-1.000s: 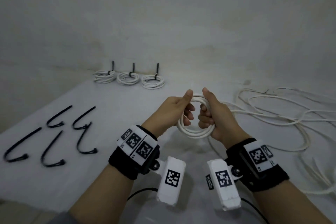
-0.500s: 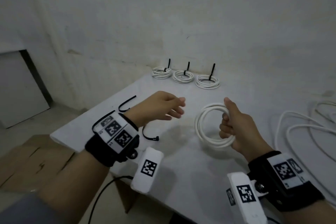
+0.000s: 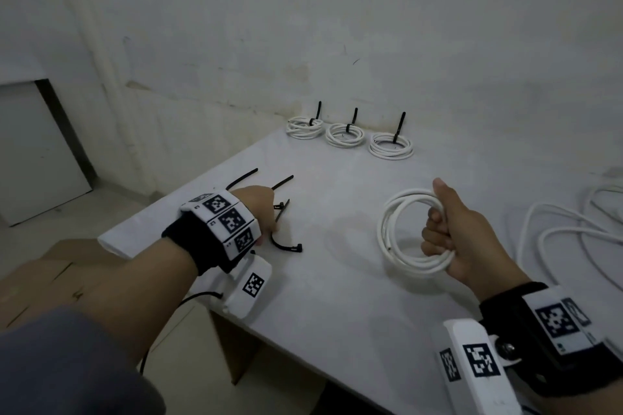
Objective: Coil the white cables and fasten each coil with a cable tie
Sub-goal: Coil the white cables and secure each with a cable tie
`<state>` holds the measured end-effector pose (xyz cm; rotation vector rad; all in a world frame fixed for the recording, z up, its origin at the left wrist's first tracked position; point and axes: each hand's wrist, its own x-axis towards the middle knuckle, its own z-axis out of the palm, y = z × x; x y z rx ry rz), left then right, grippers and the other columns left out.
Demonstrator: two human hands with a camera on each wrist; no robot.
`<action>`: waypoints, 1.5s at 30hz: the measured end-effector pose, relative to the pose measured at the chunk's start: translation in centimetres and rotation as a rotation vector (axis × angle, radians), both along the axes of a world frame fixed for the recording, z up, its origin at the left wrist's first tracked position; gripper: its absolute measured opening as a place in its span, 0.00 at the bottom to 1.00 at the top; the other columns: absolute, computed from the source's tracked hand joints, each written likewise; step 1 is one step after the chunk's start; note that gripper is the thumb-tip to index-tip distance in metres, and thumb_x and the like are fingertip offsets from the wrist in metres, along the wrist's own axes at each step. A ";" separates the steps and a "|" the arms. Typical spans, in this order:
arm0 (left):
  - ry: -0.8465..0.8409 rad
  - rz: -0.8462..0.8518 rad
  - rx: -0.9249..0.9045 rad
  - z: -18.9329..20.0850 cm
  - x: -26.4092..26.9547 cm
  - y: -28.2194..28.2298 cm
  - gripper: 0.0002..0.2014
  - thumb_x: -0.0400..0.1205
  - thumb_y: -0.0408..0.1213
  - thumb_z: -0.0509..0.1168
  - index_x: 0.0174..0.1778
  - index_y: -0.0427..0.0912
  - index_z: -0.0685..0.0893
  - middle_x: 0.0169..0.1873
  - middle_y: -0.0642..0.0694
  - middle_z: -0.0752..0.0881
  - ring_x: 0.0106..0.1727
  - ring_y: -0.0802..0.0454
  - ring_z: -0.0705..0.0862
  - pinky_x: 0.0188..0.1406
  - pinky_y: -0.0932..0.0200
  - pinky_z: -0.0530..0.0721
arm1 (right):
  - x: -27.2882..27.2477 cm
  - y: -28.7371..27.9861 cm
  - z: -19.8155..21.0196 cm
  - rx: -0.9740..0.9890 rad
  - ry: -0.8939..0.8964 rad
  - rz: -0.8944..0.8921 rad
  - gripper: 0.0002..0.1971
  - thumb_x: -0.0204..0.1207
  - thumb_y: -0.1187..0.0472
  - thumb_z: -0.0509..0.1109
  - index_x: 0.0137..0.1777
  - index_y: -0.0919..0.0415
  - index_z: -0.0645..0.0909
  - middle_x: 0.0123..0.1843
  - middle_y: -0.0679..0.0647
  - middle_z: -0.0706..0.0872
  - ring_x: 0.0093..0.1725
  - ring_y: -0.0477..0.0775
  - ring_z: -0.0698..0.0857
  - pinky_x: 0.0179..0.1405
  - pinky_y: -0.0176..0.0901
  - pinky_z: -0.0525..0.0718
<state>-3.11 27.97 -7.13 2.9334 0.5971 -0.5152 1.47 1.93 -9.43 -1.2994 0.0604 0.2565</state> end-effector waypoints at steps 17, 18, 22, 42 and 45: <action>-0.289 -0.073 -1.027 4.1 -3.8 -8.9 0.07 0.82 0.25 0.62 0.41 0.34 0.84 0.34 0.42 0.90 0.26 0.57 0.85 0.29 0.68 0.85 | 0.6 -2.2 0.4 -0.040 -0.092 -0.272 0.25 0.79 0.47 0.68 0.24 0.60 0.69 0.15 0.49 0.65 0.15 0.48 0.62 0.17 0.36 0.62; -0.286 -0.082 -1.075 4.0 -3.9 -9.9 0.07 0.81 0.24 0.62 0.41 0.35 0.84 0.32 0.43 0.90 0.25 0.57 0.85 0.28 0.68 0.85 | 0.7 -2.4 0.5 -0.041 -0.104 -0.301 0.25 0.79 0.47 0.68 0.24 0.59 0.70 0.15 0.49 0.65 0.15 0.49 0.62 0.18 0.37 0.62; -0.290 -0.086 -1.181 2.4 -3.2 -13.6 0.04 0.80 0.24 0.66 0.41 0.34 0.85 0.27 0.42 0.89 0.24 0.57 0.86 0.26 0.69 0.84 | 0.8 -3.0 0.7 -0.059 -0.171 -0.412 0.26 0.79 0.47 0.68 0.23 0.60 0.70 0.16 0.51 0.66 0.17 0.50 0.63 0.21 0.40 0.64; -0.686 -0.141 -1.319 0.2 -1.3 -18.4 0.12 0.80 0.17 0.59 0.42 0.33 0.86 0.36 0.41 0.87 0.32 0.54 0.90 0.36 0.66 0.87 | 1.4 -4.3 0.3 -0.075 -0.195 -0.382 0.19 0.77 0.55 0.71 0.29 0.63 0.71 0.18 0.52 0.65 0.18 0.50 0.62 0.17 0.35 0.64; -0.692 -0.218 -1.340 0.6 -1.8 -17.7 0.10 0.79 0.19 0.62 0.44 0.34 0.86 0.41 0.39 0.90 0.43 0.54 0.91 0.48 0.64 0.86 | 1.4 -4.5 0.5 -0.116 -0.247 -0.414 0.17 0.77 0.55 0.71 0.32 0.64 0.74 0.22 0.56 0.67 0.18 0.49 0.64 0.16 0.32 0.64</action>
